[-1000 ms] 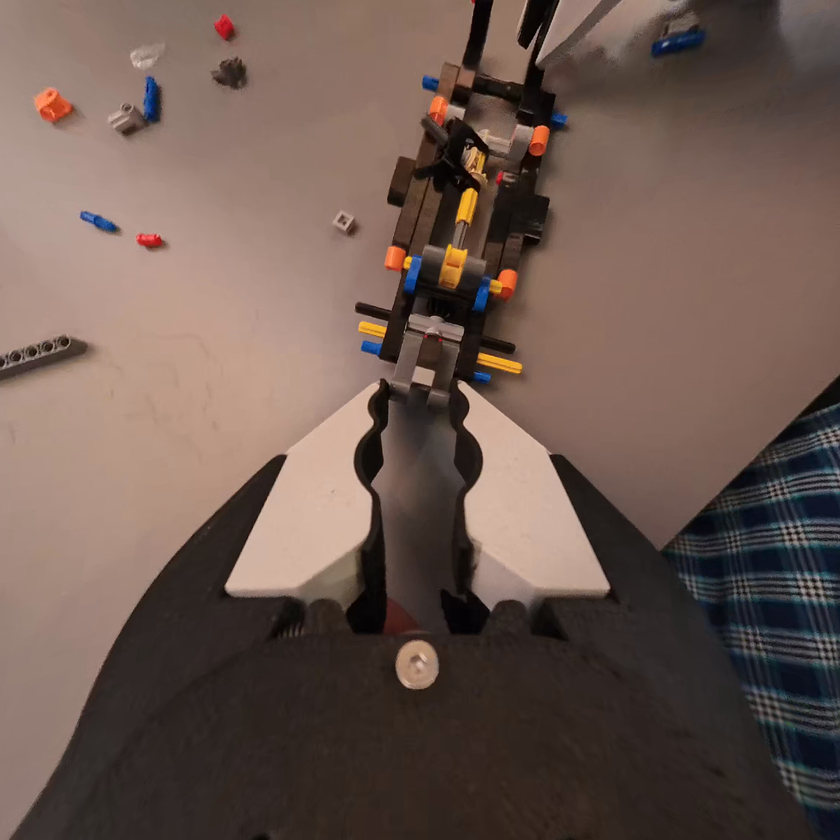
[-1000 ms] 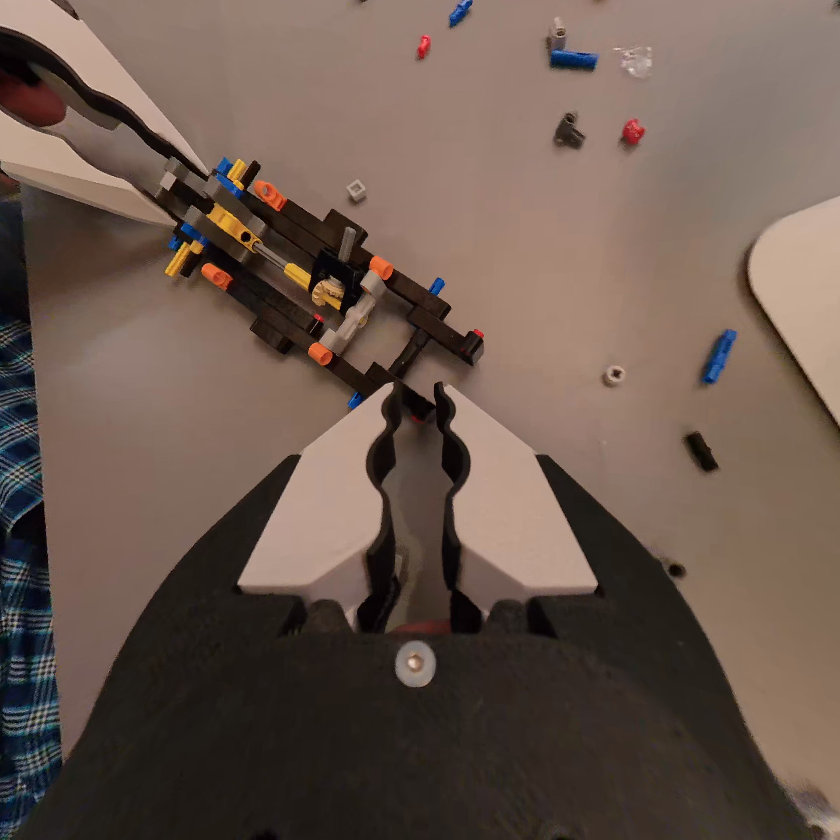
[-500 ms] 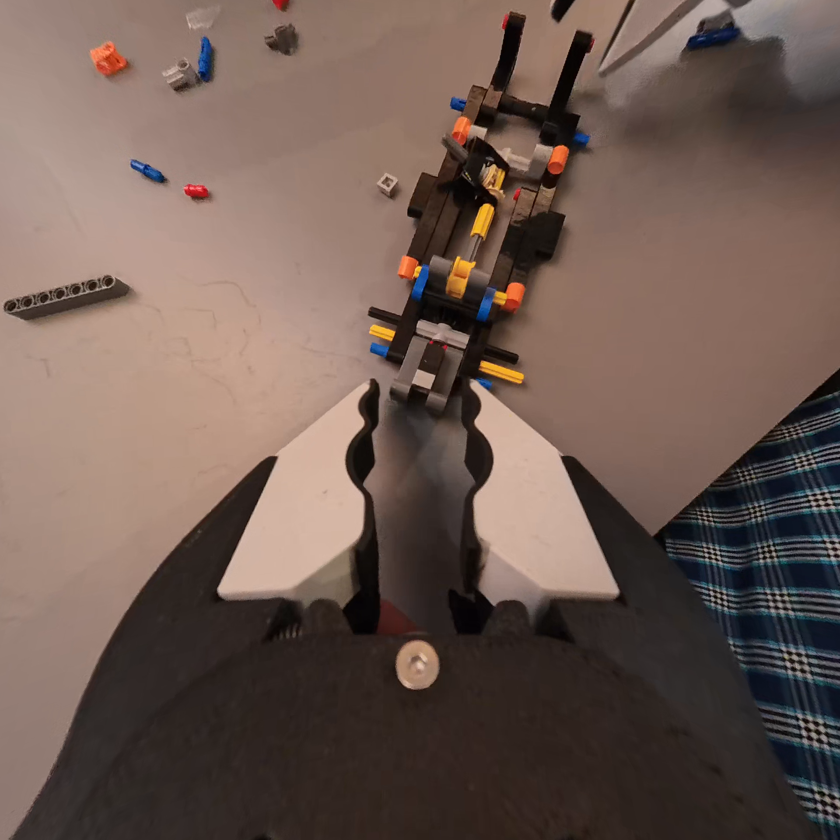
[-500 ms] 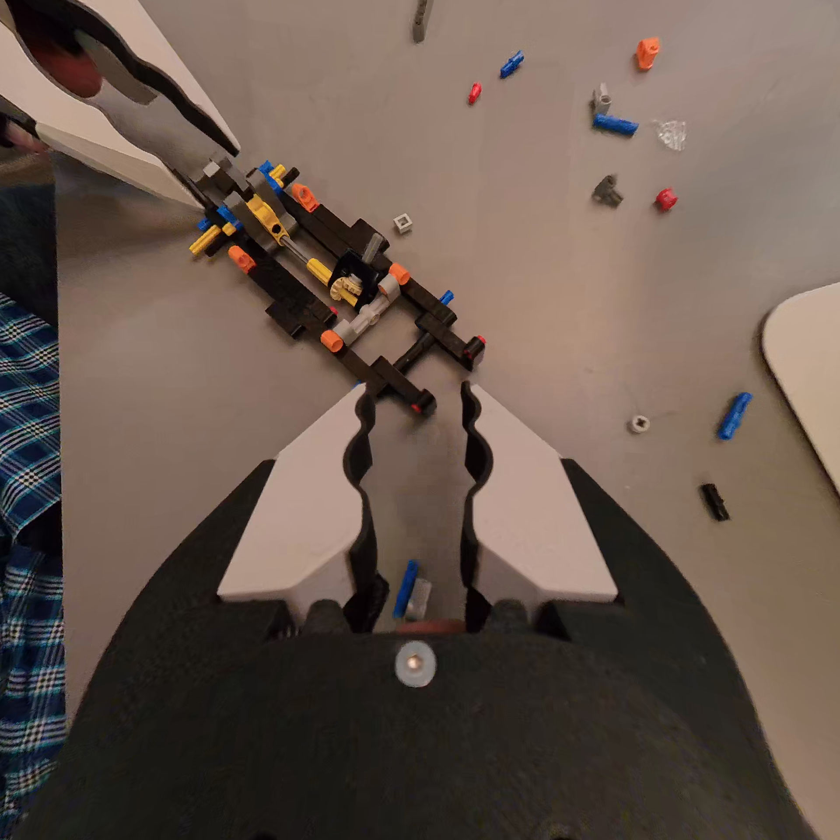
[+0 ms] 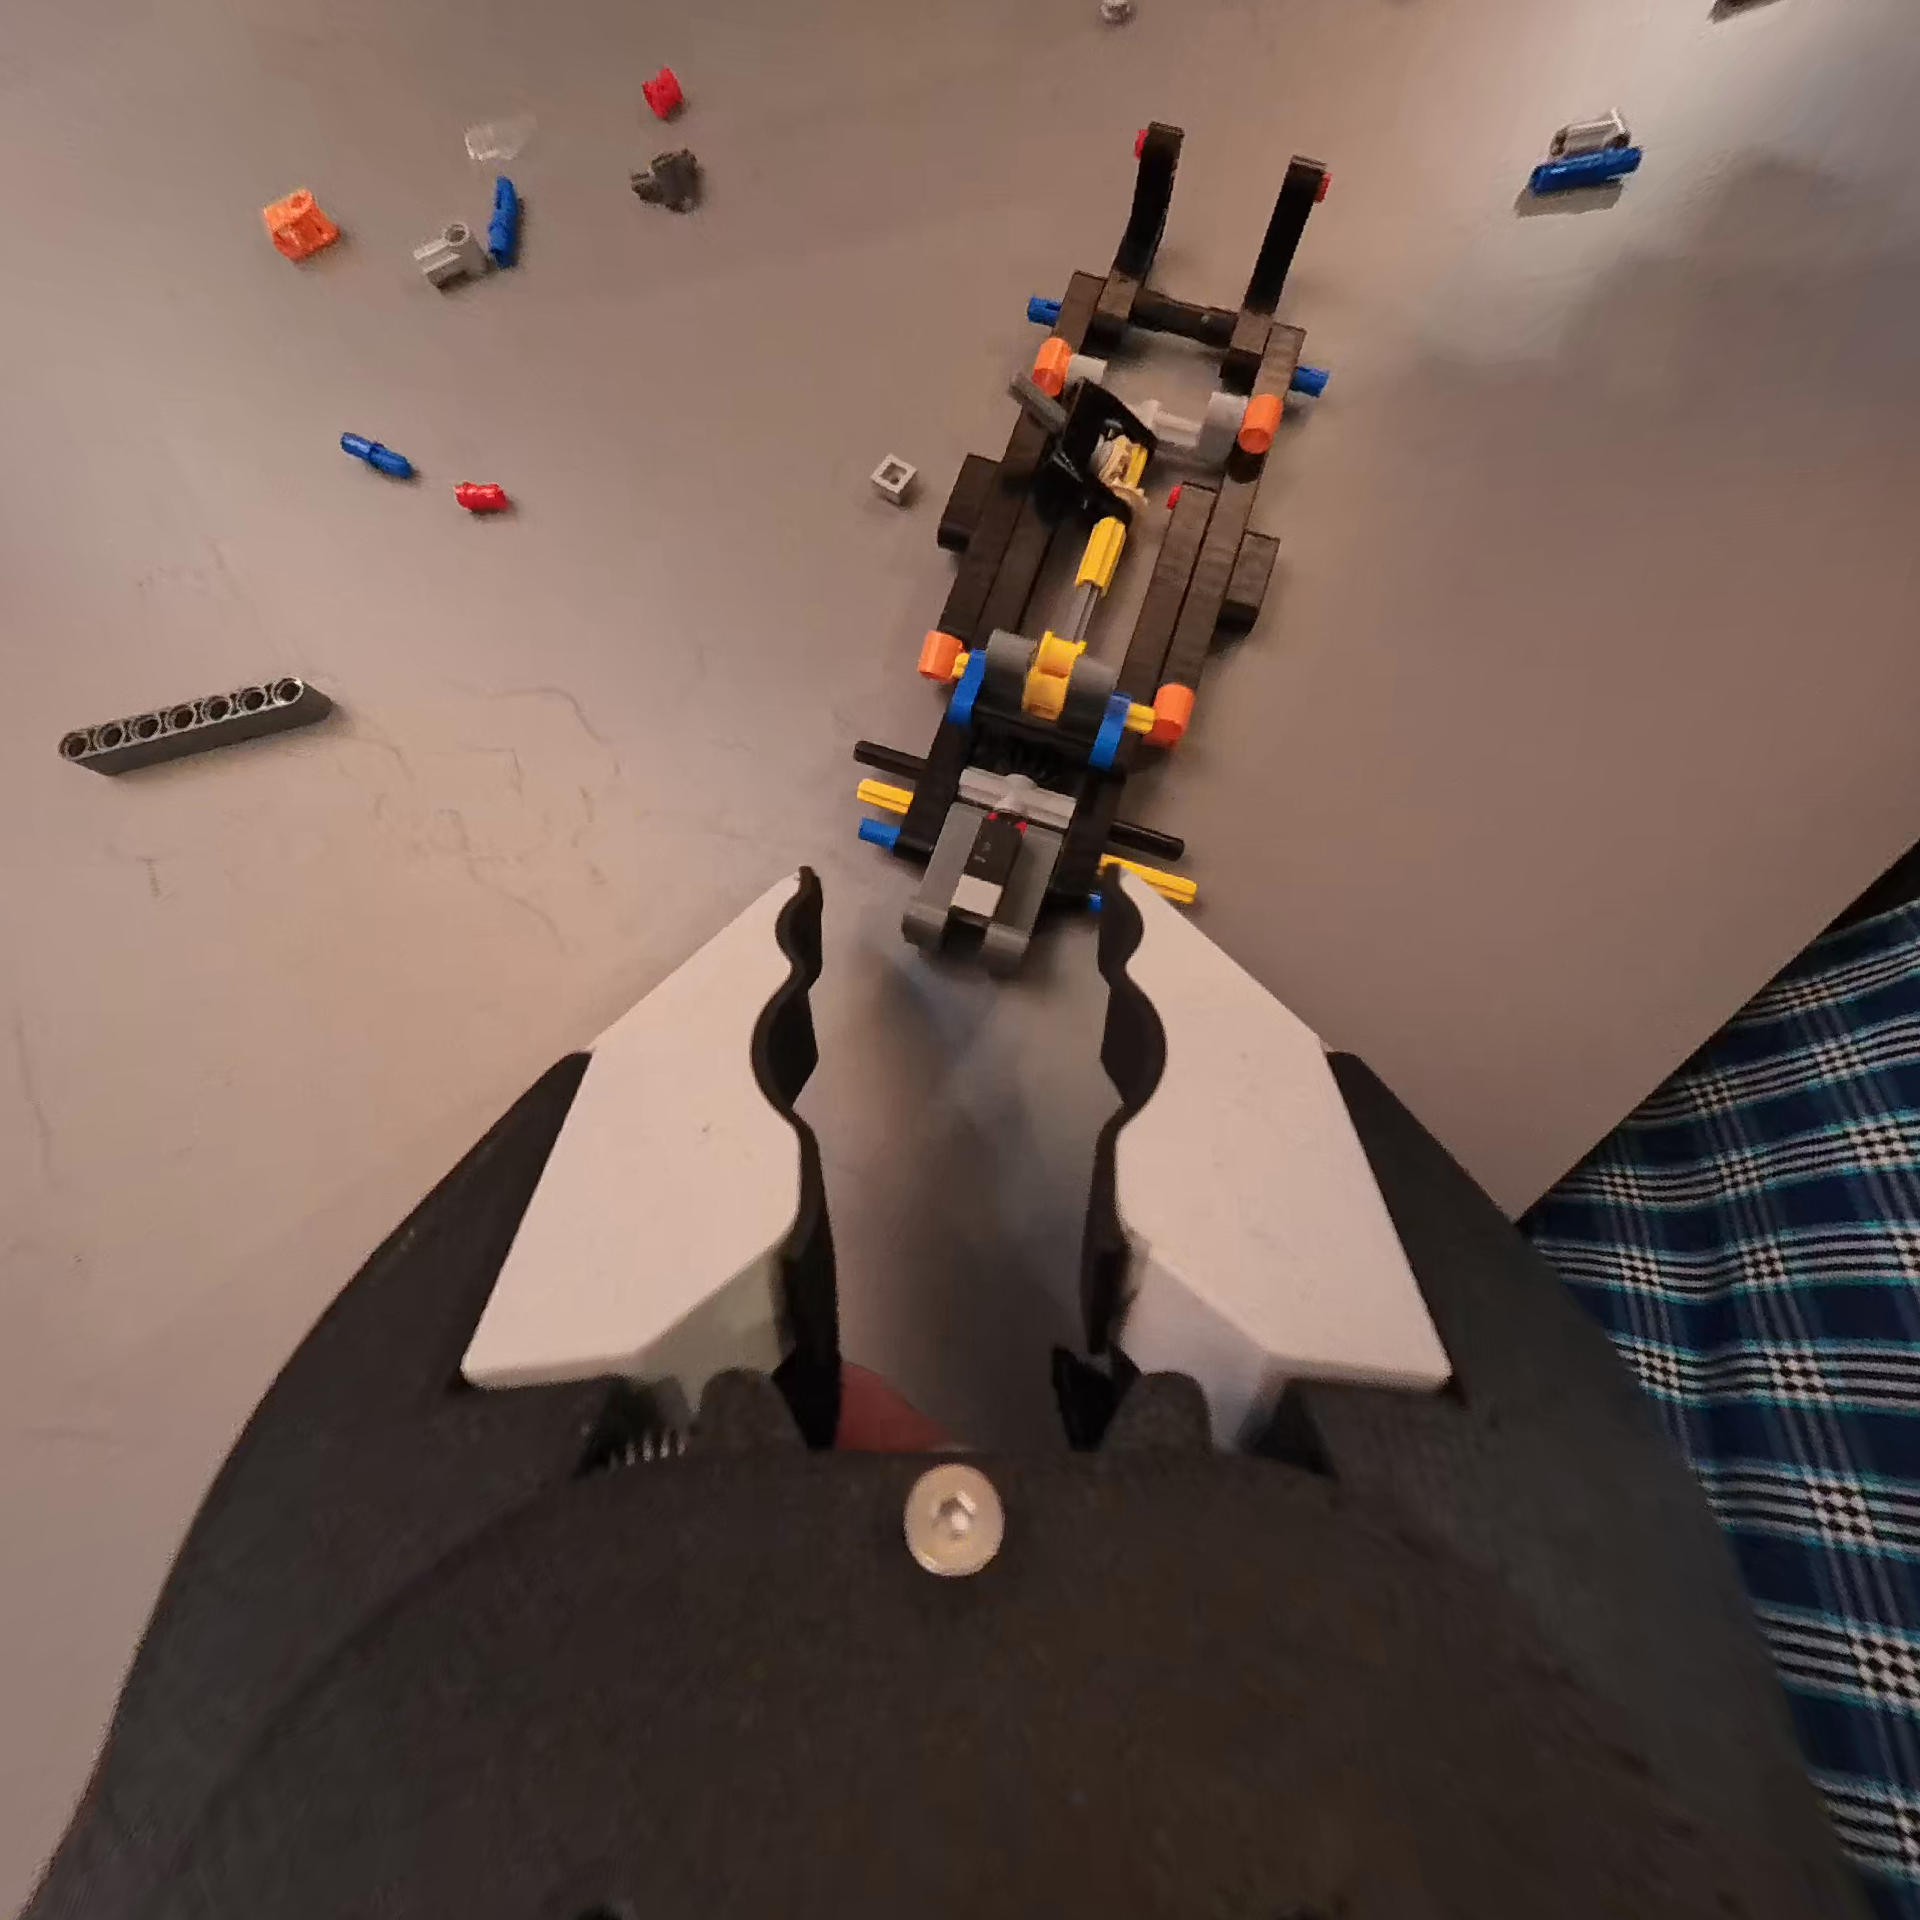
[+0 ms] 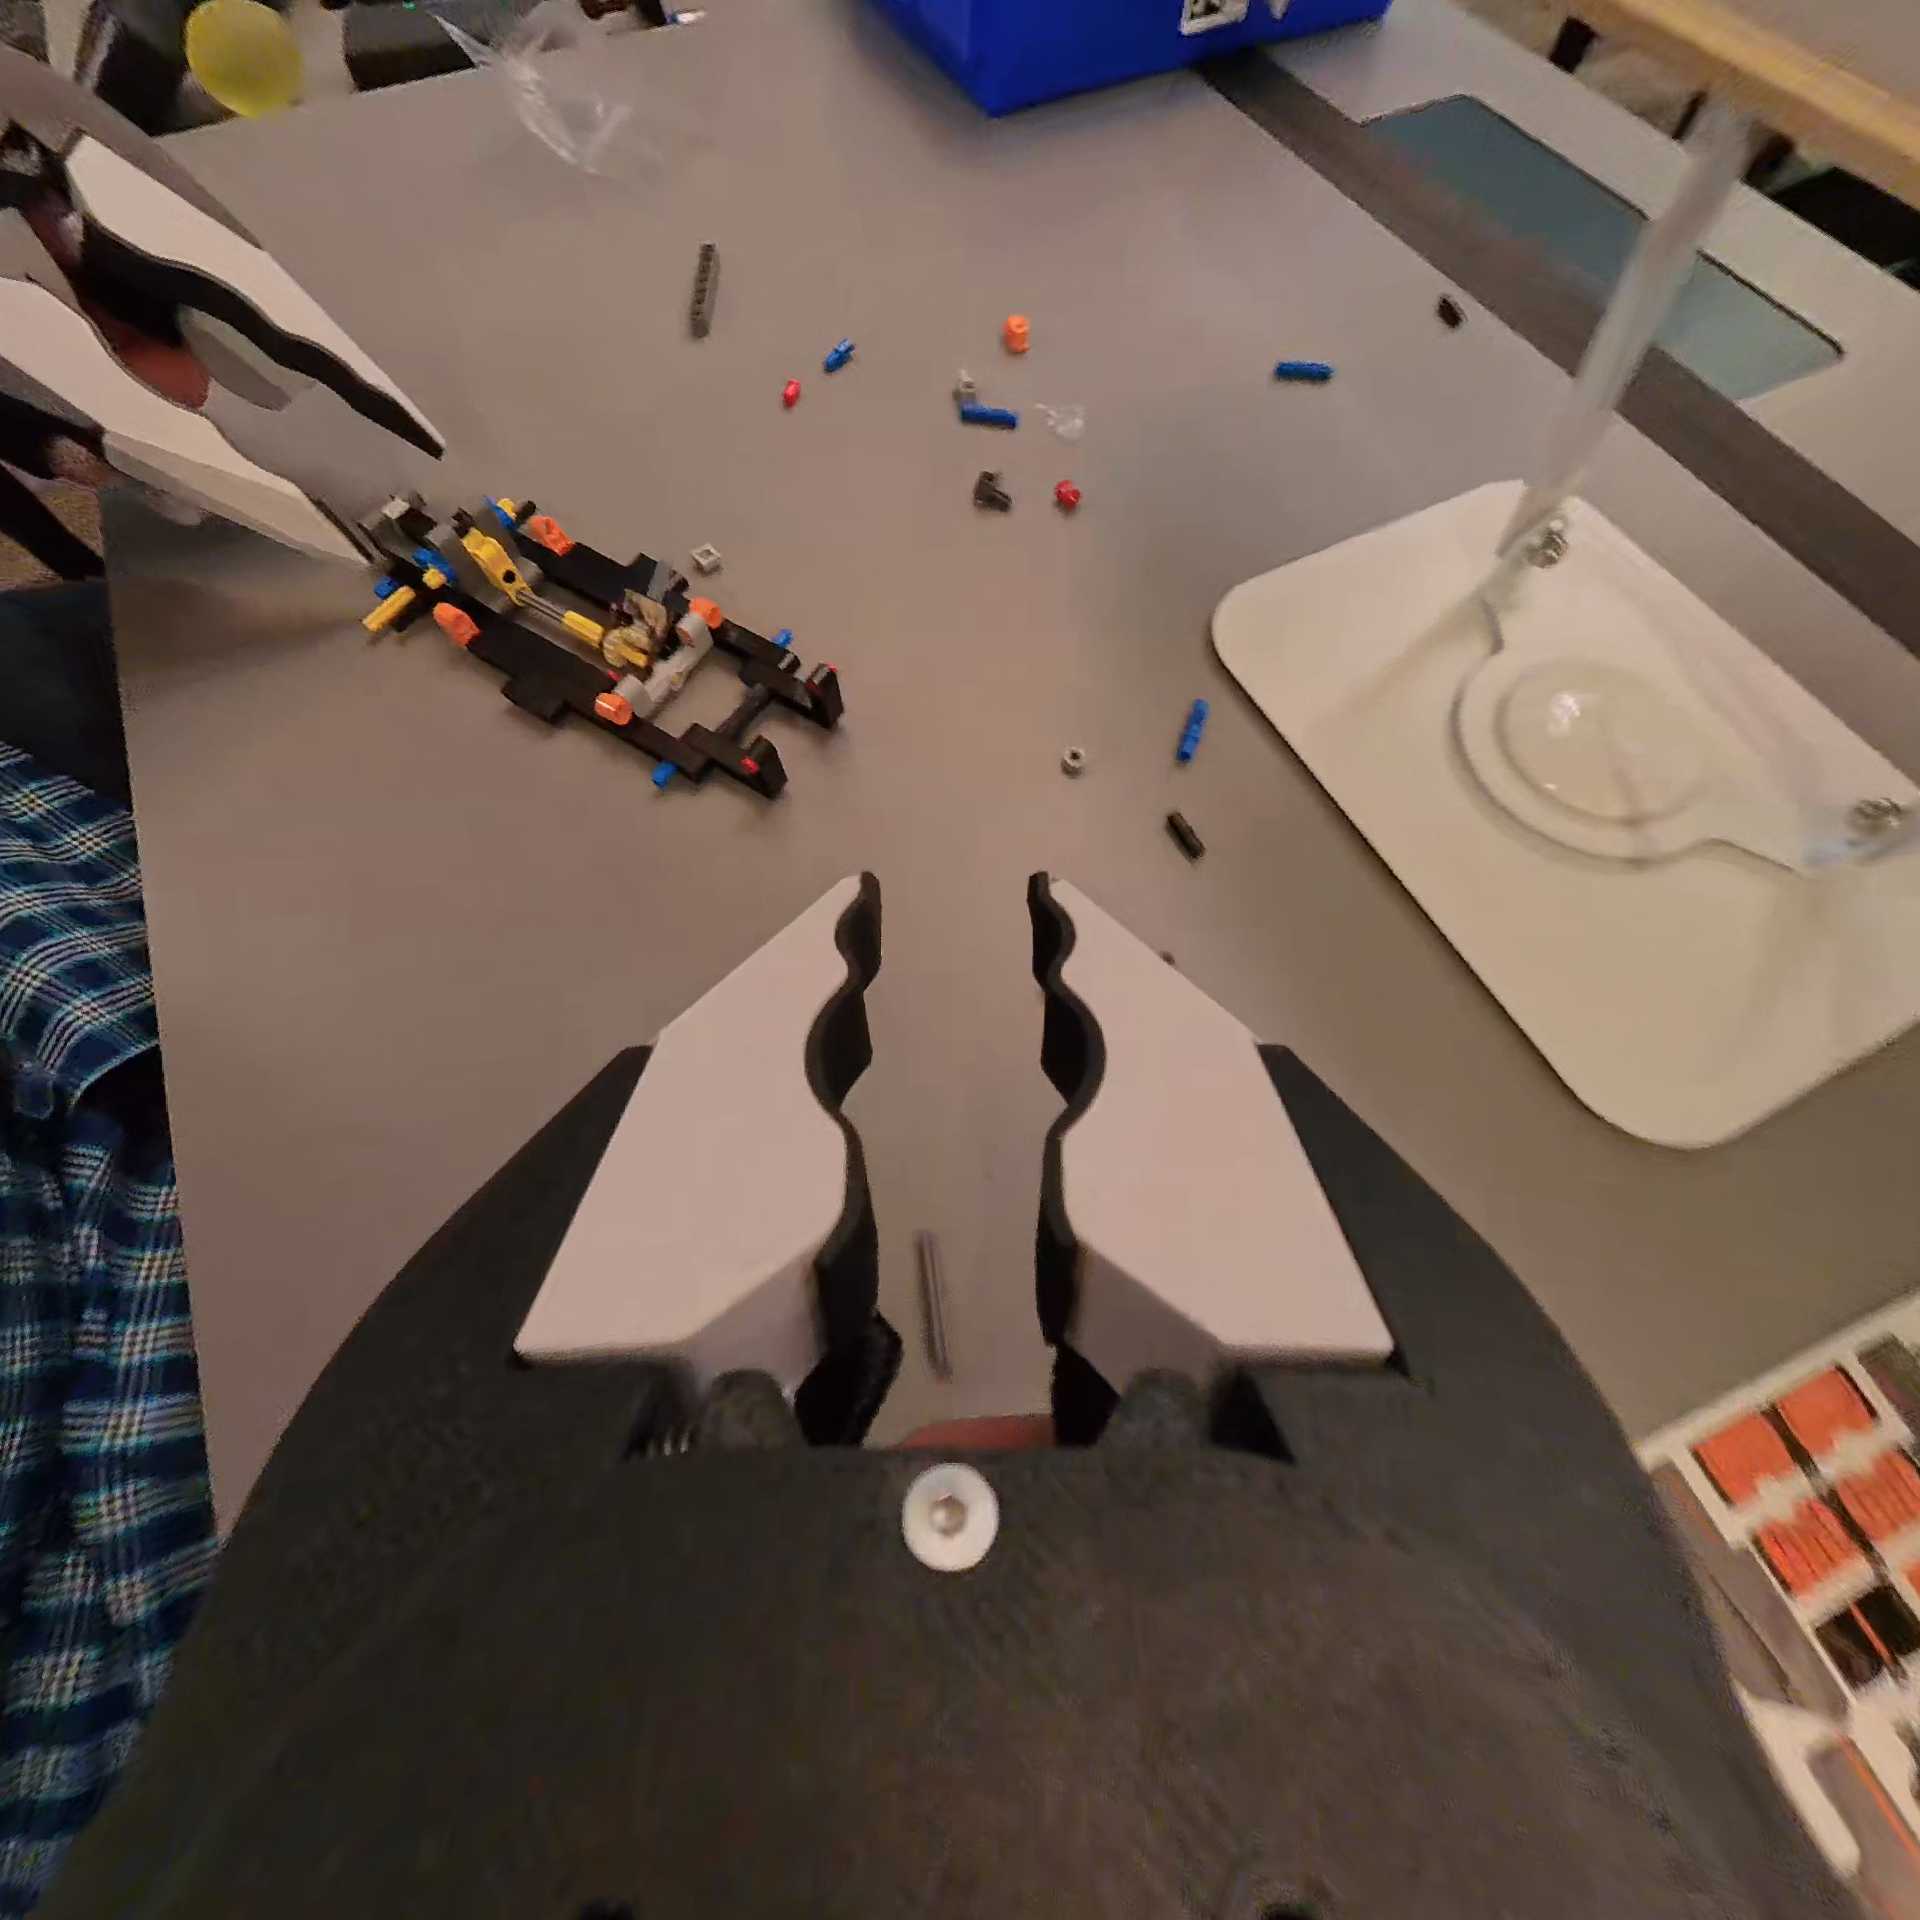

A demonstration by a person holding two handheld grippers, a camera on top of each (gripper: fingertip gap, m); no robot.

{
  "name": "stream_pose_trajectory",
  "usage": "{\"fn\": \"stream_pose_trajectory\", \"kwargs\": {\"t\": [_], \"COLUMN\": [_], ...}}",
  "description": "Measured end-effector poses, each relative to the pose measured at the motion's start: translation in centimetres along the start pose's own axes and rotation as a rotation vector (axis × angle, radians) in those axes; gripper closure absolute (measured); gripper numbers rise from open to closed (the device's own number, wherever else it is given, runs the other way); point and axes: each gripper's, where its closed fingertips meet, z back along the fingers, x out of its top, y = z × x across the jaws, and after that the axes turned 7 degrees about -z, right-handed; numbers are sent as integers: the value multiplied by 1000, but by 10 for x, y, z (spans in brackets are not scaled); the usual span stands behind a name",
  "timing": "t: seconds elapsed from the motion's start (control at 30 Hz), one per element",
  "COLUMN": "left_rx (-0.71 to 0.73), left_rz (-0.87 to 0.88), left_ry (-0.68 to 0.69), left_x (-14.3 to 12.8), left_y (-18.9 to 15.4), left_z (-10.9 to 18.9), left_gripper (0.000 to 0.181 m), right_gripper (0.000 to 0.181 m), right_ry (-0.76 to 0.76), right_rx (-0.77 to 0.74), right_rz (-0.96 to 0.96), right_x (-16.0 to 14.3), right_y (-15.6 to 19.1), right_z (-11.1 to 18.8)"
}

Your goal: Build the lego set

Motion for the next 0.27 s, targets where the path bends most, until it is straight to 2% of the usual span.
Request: {"fn": "stream_pose_trajectory", "kwargs": {"t": [0.27], "left_rx": [-29], "left_rz": [-41], "left_ry": [8], "left_x": [2], "left_y": [-10], "left_z": [-6], "left_gripper": [118], "right_gripper": [147], "right_ry": [70], "right_rx": [-73], "right_rz": [-63], "right_x": [-41], "right_y": [-26], "right_z": [39]}}
